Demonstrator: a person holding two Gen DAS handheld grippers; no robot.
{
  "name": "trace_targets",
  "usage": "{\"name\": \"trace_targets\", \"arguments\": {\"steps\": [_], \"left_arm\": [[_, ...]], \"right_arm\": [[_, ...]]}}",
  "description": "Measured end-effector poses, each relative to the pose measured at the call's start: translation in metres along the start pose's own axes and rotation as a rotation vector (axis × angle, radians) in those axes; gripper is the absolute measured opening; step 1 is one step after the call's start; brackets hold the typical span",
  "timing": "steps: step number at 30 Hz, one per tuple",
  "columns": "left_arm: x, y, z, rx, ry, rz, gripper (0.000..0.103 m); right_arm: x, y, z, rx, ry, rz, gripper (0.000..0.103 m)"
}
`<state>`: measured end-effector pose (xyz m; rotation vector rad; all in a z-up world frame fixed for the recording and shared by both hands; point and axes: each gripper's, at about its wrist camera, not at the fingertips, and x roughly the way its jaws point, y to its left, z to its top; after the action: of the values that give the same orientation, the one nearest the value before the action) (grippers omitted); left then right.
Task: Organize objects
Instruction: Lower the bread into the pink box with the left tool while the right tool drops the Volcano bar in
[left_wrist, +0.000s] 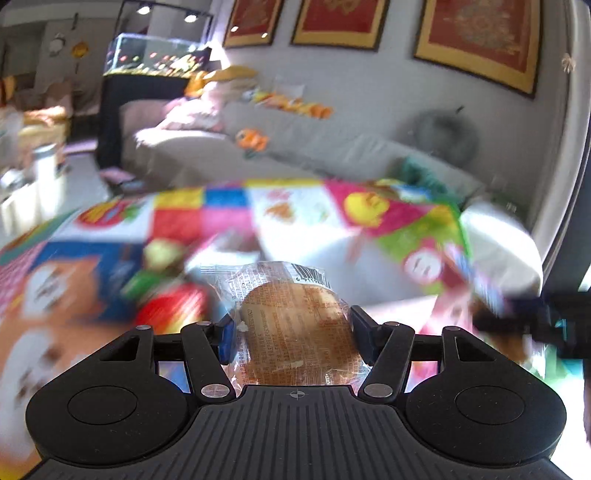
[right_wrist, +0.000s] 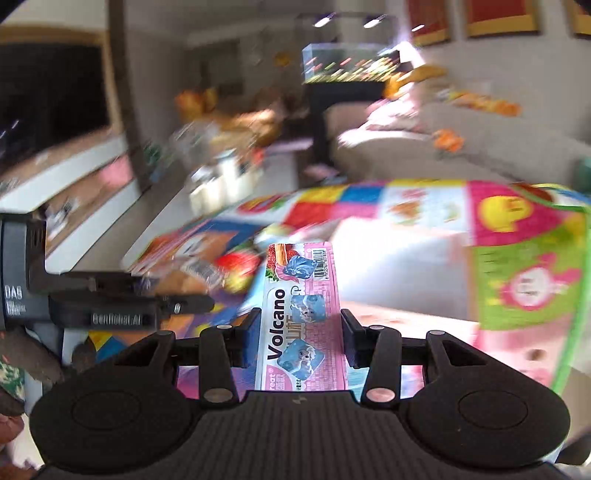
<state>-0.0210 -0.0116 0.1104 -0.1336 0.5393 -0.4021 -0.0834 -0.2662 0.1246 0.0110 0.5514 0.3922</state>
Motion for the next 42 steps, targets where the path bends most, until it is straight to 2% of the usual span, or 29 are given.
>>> {"name": "trace_targets", "arguments": {"steps": [2,4,8,10,14,16,19,20,22,25,28,29,31,35,39,42], "left_arm": [[0.04,-0.015,0.022,-0.008,-0.021,-0.037,0.065],[0.081,-0.029,0.033,0.005,-0.021,-0.01,0.065],[0.157,-0.037,0.027,0.005,0.13,0.09,0.065],[0.173,-0.036,0.017,0.005,0.192,0.105,0.066],[0.155,-0.036,0.011,0.085,0.15,0.098,0.066],[0.152,-0.036,0.014,0.146,0.133,0.125,0.066],[0.162,-0.051,0.016,0.246,0.2,0.117,0.065],[0.162,-0.055,0.014,0.273,0.176,0.111,0.065],[0.156,-0.059,0.008,0.317,0.079,0.109,0.065],[0.144,-0.05,0.006,0.283,-0.017,0.068,0.065],[0.146,-0.048,0.006,0.323,0.041,0.082,0.064],[0.141,-0.046,0.006,0.314,0.015,0.086,0.063],[0.12,-0.03,0.008,0.216,-0.061,0.071,0.063],[0.073,0.013,0.007,0.012,-0.118,0.056,0.063],[0.046,0.054,-0.005,-0.111,-0.093,0.112,0.06],[0.036,0.08,-0.013,-0.175,-0.054,0.134,0.06]], "right_arm": [[0.0,-0.017,-0.001,0.021,-0.037,-0.036,0.043],[0.002,-0.033,-0.003,0.05,-0.06,-0.058,0.043],[0.009,-0.063,-0.008,0.099,-0.069,-0.074,0.043],[0.019,-0.072,-0.006,0.117,-0.059,-0.088,0.043],[0.037,-0.082,-0.005,0.122,-0.045,-0.131,0.043],[0.055,-0.086,-0.001,0.137,-0.029,-0.132,0.043],[0.079,-0.085,0.009,0.137,-0.022,-0.149,0.043],[0.085,-0.083,0.011,0.131,-0.023,-0.168,0.043],[0.091,-0.08,0.014,0.128,-0.027,-0.183,0.043],[0.09,-0.08,0.015,0.125,-0.024,-0.169,0.043],[0.095,-0.082,0.016,0.12,-0.004,-0.185,0.043],[0.098,-0.083,0.017,0.123,0.003,-0.192,0.043],[0.104,-0.085,0.018,0.138,0.012,-0.196,0.043],[0.124,-0.092,0.022,0.175,0.045,-0.155,0.043],[0.164,-0.098,0.036,0.224,0.099,-0.139,0.043],[0.199,-0.095,0.036,0.22,0.179,-0.172,0.043]]}}
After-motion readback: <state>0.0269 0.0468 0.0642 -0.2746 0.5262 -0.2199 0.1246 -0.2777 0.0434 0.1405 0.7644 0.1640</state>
